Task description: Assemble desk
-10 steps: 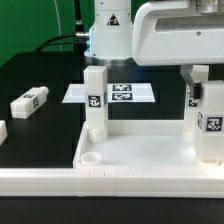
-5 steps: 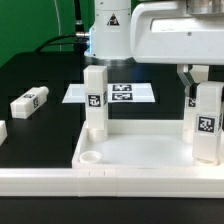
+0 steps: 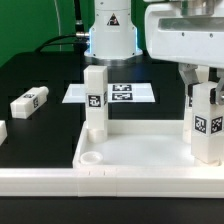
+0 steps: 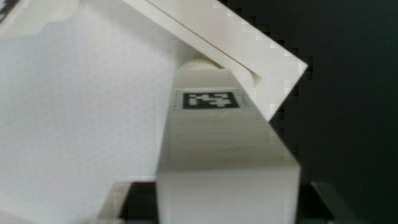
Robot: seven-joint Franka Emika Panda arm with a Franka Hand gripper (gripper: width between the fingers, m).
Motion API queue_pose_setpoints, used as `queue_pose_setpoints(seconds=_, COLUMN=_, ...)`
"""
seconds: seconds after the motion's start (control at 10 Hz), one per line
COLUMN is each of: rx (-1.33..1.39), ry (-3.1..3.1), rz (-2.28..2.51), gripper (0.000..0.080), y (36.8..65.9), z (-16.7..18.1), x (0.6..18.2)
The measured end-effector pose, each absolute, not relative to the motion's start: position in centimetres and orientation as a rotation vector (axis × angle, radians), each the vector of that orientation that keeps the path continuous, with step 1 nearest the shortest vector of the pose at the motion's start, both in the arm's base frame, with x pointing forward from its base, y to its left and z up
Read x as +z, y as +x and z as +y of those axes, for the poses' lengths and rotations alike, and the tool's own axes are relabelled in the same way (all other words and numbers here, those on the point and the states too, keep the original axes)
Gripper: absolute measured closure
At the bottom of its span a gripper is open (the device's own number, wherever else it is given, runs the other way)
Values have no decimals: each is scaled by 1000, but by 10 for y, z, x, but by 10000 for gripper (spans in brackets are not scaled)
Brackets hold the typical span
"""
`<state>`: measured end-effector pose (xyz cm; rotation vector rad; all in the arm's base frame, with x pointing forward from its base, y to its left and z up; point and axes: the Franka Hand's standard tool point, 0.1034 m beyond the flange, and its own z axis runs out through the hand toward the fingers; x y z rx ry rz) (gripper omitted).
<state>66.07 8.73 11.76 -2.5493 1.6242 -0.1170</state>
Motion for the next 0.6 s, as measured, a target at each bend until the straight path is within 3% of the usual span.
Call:
queue_pose_setpoints(seconds=0.3, rx=-65, ry=-2266, rz=1968, gripper=509, y=660, z=87, x=117)
queue_pose_setpoints(seconds=0.6, rx=-54, ry=-2222, rz=2016, gripper=509, y=659, z=88, x=117)
